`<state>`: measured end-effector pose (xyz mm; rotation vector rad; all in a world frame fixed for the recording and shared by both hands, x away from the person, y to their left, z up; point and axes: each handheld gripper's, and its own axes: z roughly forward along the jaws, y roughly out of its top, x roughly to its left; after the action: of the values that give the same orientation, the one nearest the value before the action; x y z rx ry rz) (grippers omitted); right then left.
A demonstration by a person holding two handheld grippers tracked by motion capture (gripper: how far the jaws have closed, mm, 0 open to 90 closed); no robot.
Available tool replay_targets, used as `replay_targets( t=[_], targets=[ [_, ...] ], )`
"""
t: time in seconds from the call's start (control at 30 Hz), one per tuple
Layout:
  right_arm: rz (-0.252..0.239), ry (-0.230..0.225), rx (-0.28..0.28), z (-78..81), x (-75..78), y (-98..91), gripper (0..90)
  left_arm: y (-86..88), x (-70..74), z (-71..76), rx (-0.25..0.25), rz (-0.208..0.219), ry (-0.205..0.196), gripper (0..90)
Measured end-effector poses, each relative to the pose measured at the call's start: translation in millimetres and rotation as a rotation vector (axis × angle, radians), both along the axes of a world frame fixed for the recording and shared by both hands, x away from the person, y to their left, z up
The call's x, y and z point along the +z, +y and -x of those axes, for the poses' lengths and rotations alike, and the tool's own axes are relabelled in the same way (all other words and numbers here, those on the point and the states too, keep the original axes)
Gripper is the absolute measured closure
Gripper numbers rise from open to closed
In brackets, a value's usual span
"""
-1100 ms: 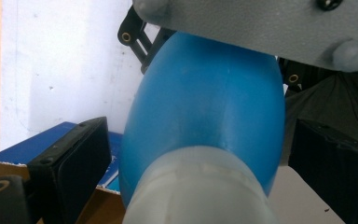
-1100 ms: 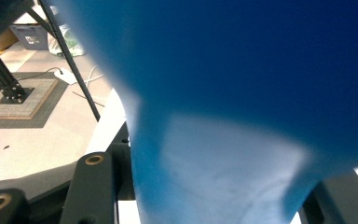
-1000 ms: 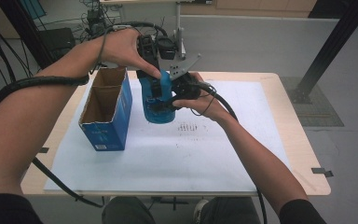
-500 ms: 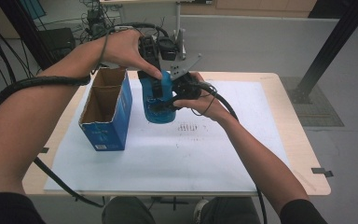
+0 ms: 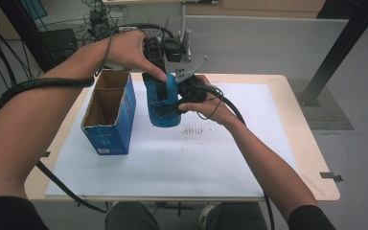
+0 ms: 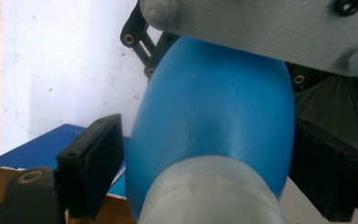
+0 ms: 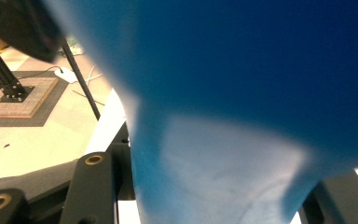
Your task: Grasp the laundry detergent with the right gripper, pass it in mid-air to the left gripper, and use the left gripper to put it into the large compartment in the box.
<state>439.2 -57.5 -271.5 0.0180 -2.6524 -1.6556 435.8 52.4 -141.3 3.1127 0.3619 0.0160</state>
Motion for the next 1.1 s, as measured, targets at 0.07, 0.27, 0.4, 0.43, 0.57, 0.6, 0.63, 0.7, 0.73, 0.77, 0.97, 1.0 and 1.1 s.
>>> replay_targets(
  t=[0.07, 0.27, 0.4, 0.43, 0.57, 0.6, 0.63, 0.7, 0.73, 0.77, 0.97, 1.0, 1.1],
  targets=[
    [0.000, -0.004, 0.003, -0.1, -0.3, 0.1, 43.6, 0.5, -1.0, -0.2, 0.003, 0.000, 0.006, 21.4],
    [0.001, 0.006, 0.011, 1.3, -1.8, 0.8, 43.6, 1.9, -2.3, -1.5, 0.005, -0.002, 0.012, 28.2],
    [0.000, 0.006, 0.016, 1.6, -2.0, 1.3, 43.6, 1.6, -2.5, -1.5, 0.001, -0.007, 0.021, 30.4],
    [0.000, 0.006, 0.016, 1.6, -2.0, 1.3, 43.6, 1.6, -2.5, -1.5, 0.001, -0.007, 0.021, 31.3],
    [-0.003, 0.004, 0.016, 1.3, -2.2, 1.5, 43.6, 2.0, -2.9, -1.2, 0.003, -0.002, 0.035, 34.5],
    [-0.003, 0.004, 0.016, 1.3, -2.2, 1.5, 43.6, 2.0, -2.9, -1.2, 0.003, -0.002, 0.035, 34.7],
    [-0.002, 0.005, 0.019, 1.4, -2.4, 1.7, 43.6, 2.1, -3.1, -1.6, -0.004, -0.005, 0.036, 34.7],
    [-0.001, 0.005, 0.019, 1.6, -2.6, 1.8, 43.6, 2.2, -3.5, -1.3, -0.001, -0.005, 0.038, 35.0],
    [0.002, -0.005, 0.020, 1.1, -2.9, 2.0, 43.6, 2.2, -4.0, -0.8, 0.002, -0.002, 0.037, 35.0],
    [0.001, 0.003, 0.022, 1.7, -3.0, 2.2, 43.6, 2.4, -3.8, -0.9, -0.004, -0.005, 0.037, 35.2],
    [-0.001, 0.005, 0.022, 2.1, -3.5, 3.0, 43.5, 2.5, -4.3, 0.1, -0.009, -0.009, 0.032, 35.6],
    [-0.001, 0.005, 0.022, 2.1, -3.5, 3.0, 43.5, 2.5, -4.3, 0.1, -0.009, -0.009, 0.032, 35.6],
    [0.000, 0.004, 0.022, 2.3, -4.0, 3.9, 43.5, 2.5, -4.8, 0.4, -0.010, -0.017, 0.031, 35.6]
  ],
)
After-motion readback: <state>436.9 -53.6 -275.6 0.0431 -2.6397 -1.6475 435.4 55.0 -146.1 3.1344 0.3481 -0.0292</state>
